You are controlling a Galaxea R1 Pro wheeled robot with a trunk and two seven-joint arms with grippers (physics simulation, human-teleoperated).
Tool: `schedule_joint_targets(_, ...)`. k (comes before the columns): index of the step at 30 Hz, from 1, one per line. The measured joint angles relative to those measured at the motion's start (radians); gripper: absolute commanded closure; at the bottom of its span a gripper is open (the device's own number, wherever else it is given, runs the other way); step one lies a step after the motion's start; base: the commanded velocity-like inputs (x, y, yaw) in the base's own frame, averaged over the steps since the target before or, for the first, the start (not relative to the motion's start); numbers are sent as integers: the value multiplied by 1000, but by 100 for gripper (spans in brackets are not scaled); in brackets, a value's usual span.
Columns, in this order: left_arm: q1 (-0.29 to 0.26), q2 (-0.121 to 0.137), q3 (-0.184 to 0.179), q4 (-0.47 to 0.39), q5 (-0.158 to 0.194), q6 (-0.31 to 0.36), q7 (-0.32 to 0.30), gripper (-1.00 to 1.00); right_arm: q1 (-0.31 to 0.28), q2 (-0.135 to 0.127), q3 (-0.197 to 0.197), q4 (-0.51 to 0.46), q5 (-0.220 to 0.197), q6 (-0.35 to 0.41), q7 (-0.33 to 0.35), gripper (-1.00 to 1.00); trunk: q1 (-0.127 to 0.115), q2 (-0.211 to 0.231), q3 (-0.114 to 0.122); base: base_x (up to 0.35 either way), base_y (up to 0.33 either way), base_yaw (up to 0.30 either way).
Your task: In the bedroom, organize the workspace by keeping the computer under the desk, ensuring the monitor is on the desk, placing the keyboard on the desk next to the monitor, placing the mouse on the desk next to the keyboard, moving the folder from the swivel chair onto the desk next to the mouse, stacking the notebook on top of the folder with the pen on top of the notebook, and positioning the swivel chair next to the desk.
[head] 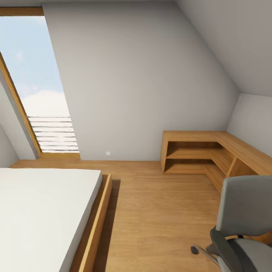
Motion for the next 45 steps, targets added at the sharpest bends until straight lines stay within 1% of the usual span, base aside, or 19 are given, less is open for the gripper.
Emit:
schedule_joint_targets(5,0,0,0,0,0,0,1,-100,0,0,0,1,0,0,0,-100,0,0,0,325,0,0)
schedule_joint_targets(19,0,0,0,0,0,0,2,-100,0,-11,-2,4,-3,4,-2,-100,0,0,0,328,-16,0)
schedule_joint_targets(45,0,1,0,-3,1,1,5,-100,0,-12,0,7,-1,5,0,-100,0,0,0,328,-1,0)
